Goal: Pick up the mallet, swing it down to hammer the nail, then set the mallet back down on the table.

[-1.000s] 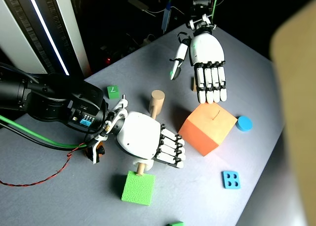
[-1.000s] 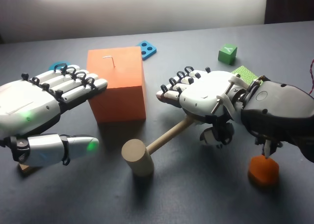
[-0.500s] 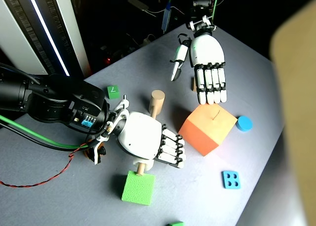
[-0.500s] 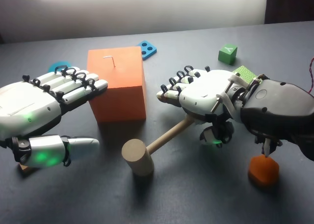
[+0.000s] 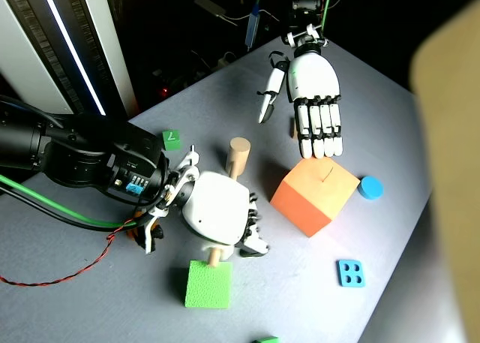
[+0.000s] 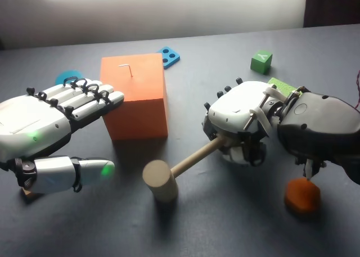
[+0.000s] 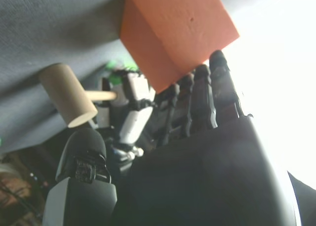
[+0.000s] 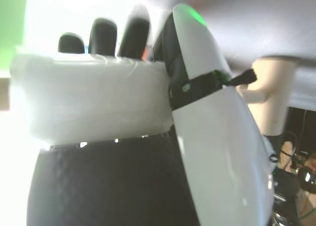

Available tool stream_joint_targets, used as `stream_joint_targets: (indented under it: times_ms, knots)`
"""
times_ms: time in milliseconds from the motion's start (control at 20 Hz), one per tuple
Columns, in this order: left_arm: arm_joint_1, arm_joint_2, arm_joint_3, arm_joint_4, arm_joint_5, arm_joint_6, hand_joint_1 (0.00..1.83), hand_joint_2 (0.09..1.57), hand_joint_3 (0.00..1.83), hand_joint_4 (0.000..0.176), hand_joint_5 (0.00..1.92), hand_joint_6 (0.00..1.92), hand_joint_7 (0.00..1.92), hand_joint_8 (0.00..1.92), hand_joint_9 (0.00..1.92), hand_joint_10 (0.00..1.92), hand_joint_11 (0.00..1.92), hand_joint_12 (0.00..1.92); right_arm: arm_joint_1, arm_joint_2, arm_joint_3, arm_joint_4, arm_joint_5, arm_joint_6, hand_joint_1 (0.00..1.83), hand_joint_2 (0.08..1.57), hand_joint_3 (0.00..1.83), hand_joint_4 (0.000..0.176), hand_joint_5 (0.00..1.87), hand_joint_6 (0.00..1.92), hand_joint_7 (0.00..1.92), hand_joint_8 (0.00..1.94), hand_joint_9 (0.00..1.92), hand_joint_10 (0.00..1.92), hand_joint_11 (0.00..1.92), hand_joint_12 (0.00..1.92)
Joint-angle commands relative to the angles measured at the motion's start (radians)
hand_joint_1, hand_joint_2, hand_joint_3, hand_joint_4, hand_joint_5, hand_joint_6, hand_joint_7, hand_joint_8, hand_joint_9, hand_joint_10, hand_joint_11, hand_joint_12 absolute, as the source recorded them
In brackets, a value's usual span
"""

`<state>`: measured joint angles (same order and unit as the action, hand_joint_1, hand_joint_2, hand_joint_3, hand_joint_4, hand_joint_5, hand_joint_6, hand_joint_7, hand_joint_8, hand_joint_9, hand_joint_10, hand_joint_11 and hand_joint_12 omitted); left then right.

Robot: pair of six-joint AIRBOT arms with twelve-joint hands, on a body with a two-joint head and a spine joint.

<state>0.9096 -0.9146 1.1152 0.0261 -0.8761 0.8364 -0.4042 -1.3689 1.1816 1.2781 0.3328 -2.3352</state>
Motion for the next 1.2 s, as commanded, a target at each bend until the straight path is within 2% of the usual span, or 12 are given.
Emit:
stream_joint_targets:
  times_ms: [0, 50, 100, 150, 200, 250, 450, 500, 650, 800, 1050, 1150]
  knots:
    - [-0.01, -0.003, -0.002, 0.001, -0.066, 0.0, 0.0, 1.25, 0.0, 0.0, 0.02, 0.01, 0.0, 0.0, 0.0, 0.0, 0.0, 0.0, 0.007, 0.004, -0.005, -0.03, 0.038, -0.011, 0.59, 1.45, 0.02, 0.0, 0.74, 1.91, 0.93, 1.94, 0.95, 1.92, 0.92, 1.92]
    - [-0.012, -0.003, -0.001, 0.005, -0.062, -0.001, 0.0, 1.26, 0.0, 0.0, 0.02, 0.01, 0.0, 0.0, 0.0, 0.0, 0.0, 0.0, 0.006, 0.008, -0.012, -0.03, 0.039, -0.018, 0.44, 1.52, 0.02, 0.0, 0.87, 1.92, 0.99, 1.94, 1.03, 1.92, 1.08, 1.92]
    - [-0.014, -0.002, 0.0, 0.01, -0.057, -0.004, 0.0, 1.26, 0.0, 0.0, 0.01, 0.0, 0.0, 0.0, 0.0, 0.0, 0.0, 0.0, 0.006, 0.013, -0.021, -0.03, 0.042, -0.026, 0.43, 1.53, 0.01, 0.0, 0.97, 1.92, 1.07, 1.94, 1.14, 1.92, 1.24, 1.92]
    - [-0.016, -0.002, 0.001, 0.016, -0.051, -0.006, 0.0, 1.26, 0.0, 0.0, 0.01, 0.0, 0.0, 0.0, 0.0, 0.0, 0.0, 0.0, 0.004, 0.022, -0.035, -0.03, 0.048, -0.038, 0.43, 1.53, 0.01, 0.0, 0.97, 1.92, 1.07, 1.94, 1.14, 1.92, 1.24, 1.92]
    - [-0.018, -0.002, 0.001, 0.021, -0.045, -0.008, 0.0, 1.25, 0.0, 0.0, 0.01, 0.0, 0.0, 0.0, 0.0, 0.0, 0.0, 0.0, 0.003, 0.037, -0.059, -0.03, 0.055, -0.053, 0.47, 1.54, 0.0, 0.0, 1.26, 1.92, 1.44, 1.94, 1.54, 1.92, 1.72, 1.92]
    - [-0.018, -0.003, 0.001, 0.022, -0.043, -0.008, 0.0, 1.25, 0.0, 0.0, 0.02, 0.01, 0.01, 0.0, 0.0, 0.0, 0.0, 0.0, 0.002, 0.056, -0.082, -0.03, 0.058, -0.058, 0.43, 1.55, 0.0, 0.0, 1.29, 1.92, 1.49, 1.94, 1.6, 1.92, 1.8, 1.92]
    - [-0.023, -0.003, 0.003, 0.027, -0.032, -0.009, 0.0, 1.25, 0.0, 0.0, 0.0, 0.0, 0.0, 0.0, 0.0, 0.0, 0.0, 0.0, 0.021, 0.12, -0.14, -0.03, 0.057, -0.058, 0.44, 1.57, 0.0, 0.0, 1.18, 1.92, 1.46, 1.94, 1.59, 1.92, 1.79, 1.92]
    - [-0.028, -0.002, 0.005, 0.031, -0.026, -0.012, 0.0, 1.25, 0.0, 0.0, 0.01, 0.0, 0.0, 0.0, 0.0, 0.0, 0.0, 0.0, 0.041, 0.178, -0.19, -0.03, 0.051, -0.058, 0.43, 1.57, 0.0, 0.0, 1.17, 1.92, 1.47, 1.94, 1.6, 1.92, 1.79, 1.92]
    - [-0.038, -0.001, 0.007, 0.039, -0.015, -0.016, 0.0, 1.26, 0.0, 0.0, 0.02, 0.01, 0.0, 0.0, 0.0, 0.0, 0.0, 0.0, 0.08, 0.247, -0.241, -0.029, 0.052, -0.028, 0.42, 1.57, 0.01, 0.0, 1.16, 1.92, 1.46, 1.94, 1.59, 1.92, 1.78, 1.92]
    - [-0.042, 0.001, 0.006, 0.041, -0.013, -0.017, 0.0, 1.26, 0.0, 0.0, 0.02, 0.01, 0.0, 0.0, 0.0, 0.0, 0.0, 0.0, 0.138, 0.305, -0.278, -0.03, 0.117, -0.014, 0.37, 1.57, 0.04, 0.0, 1.14, 1.92, 1.45, 1.94, 1.6, 1.92, 1.77, 1.92]
    - [-0.046, 0.006, 0.005, 0.045, -0.008, -0.019, 0.0, 1.26, 0.0, 0.0, 0.03, 0.01, 0.0, 0.0, 0.0, 0.0, 0.0, 0.0, 0.199, 0.296, -0.265, -0.032, 0.258, 0.028, 0.43, 1.57, 0.01, 0.0, 1.11, 1.92, 1.41, 1.94, 1.55, 1.92, 1.74, 1.92]
    - [-0.046, 0.009, 0.004, 0.046, -0.008, -0.019, 0.0, 1.26, 0.0, 0.0, 0.0, 0.0, 0.0, 0.0, 0.0, 0.0, 0.0, 0.0, 0.199, 0.274, -0.241, -0.096, 0.263, 0.085, 0.41, 1.57, 0.01, 0.0, 1.1, 1.92, 1.41, 1.94, 1.55, 1.92, 1.73, 1.92]
